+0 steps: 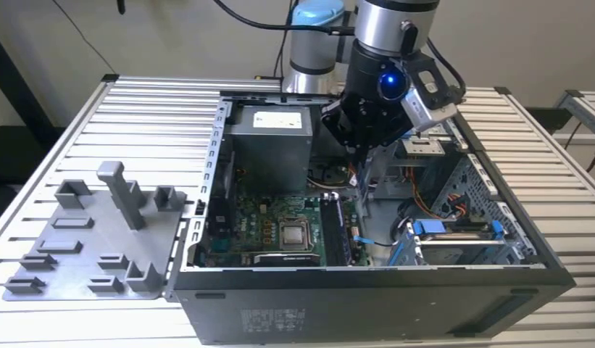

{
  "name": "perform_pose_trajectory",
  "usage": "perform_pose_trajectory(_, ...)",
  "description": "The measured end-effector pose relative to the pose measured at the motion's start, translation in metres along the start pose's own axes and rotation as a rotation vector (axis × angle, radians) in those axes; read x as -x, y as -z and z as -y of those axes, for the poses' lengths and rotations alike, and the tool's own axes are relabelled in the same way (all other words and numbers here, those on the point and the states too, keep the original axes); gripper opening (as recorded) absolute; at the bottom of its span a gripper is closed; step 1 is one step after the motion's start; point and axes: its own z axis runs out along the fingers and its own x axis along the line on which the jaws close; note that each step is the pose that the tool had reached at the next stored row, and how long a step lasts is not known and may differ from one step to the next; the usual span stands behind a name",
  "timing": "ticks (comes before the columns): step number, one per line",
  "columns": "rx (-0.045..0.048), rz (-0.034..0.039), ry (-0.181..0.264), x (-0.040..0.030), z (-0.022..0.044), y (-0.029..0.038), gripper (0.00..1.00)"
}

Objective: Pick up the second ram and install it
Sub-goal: 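Insert the second ram into the second slot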

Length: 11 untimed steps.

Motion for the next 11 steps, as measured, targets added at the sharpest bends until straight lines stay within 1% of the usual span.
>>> perform_pose_trajectory(11,-0.0002,0.0001,0.0,-0.0003,0.0001,-0.0142,0.14)
